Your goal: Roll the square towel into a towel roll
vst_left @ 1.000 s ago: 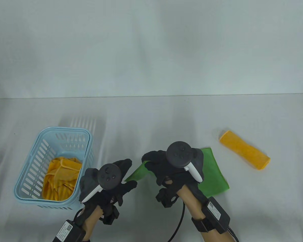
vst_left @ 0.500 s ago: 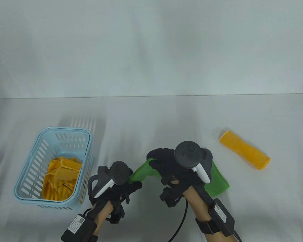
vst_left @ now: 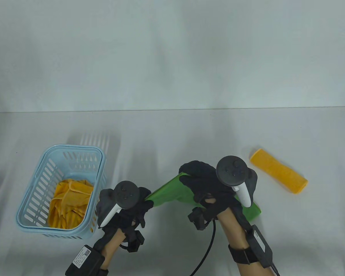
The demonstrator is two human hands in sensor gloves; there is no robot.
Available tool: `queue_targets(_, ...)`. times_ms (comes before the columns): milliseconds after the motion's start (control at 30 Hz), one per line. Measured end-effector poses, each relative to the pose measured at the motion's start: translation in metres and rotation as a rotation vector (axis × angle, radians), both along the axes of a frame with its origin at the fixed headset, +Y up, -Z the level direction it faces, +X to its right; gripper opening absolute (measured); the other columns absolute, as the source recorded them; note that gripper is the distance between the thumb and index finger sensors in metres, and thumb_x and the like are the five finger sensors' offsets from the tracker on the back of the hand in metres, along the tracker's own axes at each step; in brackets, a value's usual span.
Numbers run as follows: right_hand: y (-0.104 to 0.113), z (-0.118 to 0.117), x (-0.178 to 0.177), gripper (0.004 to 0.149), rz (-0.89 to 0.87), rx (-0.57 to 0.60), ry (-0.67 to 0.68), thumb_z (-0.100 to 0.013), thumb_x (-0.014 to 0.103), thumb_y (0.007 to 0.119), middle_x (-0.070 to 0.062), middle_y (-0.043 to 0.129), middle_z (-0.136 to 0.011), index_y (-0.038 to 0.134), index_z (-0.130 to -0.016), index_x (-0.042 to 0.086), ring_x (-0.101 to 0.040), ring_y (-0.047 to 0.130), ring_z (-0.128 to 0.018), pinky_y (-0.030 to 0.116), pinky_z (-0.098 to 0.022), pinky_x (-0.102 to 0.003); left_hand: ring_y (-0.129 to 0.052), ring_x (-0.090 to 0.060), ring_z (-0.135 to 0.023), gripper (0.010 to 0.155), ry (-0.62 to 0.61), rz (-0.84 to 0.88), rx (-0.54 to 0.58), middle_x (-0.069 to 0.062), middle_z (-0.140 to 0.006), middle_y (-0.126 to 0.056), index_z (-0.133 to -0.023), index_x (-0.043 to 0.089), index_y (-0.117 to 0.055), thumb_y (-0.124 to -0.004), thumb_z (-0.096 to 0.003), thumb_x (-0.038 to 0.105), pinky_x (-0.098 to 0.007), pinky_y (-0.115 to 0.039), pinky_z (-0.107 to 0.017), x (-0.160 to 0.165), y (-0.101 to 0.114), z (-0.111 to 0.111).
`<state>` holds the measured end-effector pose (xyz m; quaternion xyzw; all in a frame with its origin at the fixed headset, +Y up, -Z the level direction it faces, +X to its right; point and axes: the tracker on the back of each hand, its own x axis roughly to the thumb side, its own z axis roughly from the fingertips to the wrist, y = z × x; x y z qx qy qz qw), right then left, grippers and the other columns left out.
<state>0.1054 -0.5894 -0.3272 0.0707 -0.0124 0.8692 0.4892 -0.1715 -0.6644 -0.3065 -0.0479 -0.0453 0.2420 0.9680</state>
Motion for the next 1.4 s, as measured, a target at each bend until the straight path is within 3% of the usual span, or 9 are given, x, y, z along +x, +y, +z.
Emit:
queue_targets(167, 0.002, -0.003, 0.011, 0.039, -0.038, -0.002, -0.043, -0.031, 0.037, 0.089, 0.004, 0.094, -0.061, 0.085, -0.07, 0.033, -0.024, 0.093, -0.057, 0.075, -0.054, -0.051, -0.102, -0.021, -0.071, 0.044, 0.099, 0.096, 0.089, 0.009, -0.076, -0.095, -0.082, 0.032, -0.083, -0.083, -0.0389, 0.039, -0.05, -0.077, -0.064, -0.015, 0.014, 0.003)
queue_targets(333, 0.005, -0.003, 0.021, 0.039, -0.03, -0.015, -0.063, -0.03, 0.036, 0.09, 0.003, 0.095, -0.061, 0.085, -0.07, 0.033, -0.024, 0.094, -0.056, 0.075, -0.053, -0.051, -0.1, -0.022, -0.075, 0.044, 0.123, 0.21, 0.093, 0.009, -0.078, -0.094, -0.081, 0.034, -0.084, -0.083, -0.0385, 0.043, -0.051, -0.075, -0.065, -0.025, 0.023, 0.002)
queue_targets(600, 0.038, 0.003, 0.05, 0.039, 0.002, -0.001, -0.107, -0.032, 0.037, 0.089, 0.004, 0.095, -0.068, 0.084, -0.072, 0.036, -0.026, 0.094, -0.062, 0.074, -0.055, -0.053, -0.095, -0.025, -0.082, 0.042, 0.019, 0.347, 0.144, 0.007, -0.089, -0.088, -0.082, 0.037, -0.085, -0.083, -0.0394, 0.041, -0.053, -0.072, -0.067, -0.022, 0.086, -0.007)
queue_targets(900, 0.082, 0.013, 0.071, 0.04, -0.061, 0.004, -0.117, -0.034, 0.036, 0.086, 0.003, 0.099, -0.07, 0.082, -0.073, 0.036, -0.028, 0.098, -0.062, 0.076, -0.053, -0.053, -0.102, -0.021, -0.076, 0.042, -0.047, 0.313, 0.194, 0.009, -0.082, -0.099, -0.081, 0.037, -0.088, -0.083, -0.0392, 0.041, -0.052, -0.075, -0.066, -0.007, 0.153, -0.02)
queue_targets(1400, 0.147, 0.047, 0.085, 0.04, -0.157, 0.138, -0.086, -0.034, 0.036, 0.086, 0.003, 0.097, -0.063, 0.081, -0.074, 0.035, -0.025, 0.096, -0.057, 0.075, -0.054, -0.052, -0.107, -0.017, -0.064, 0.043, -0.168, 0.324, 0.389, 0.011, -0.07, -0.104, -0.081, 0.034, -0.09, -0.083, -0.0395, 0.041, -0.052, -0.076, -0.065, -0.002, 0.228, 0.019)
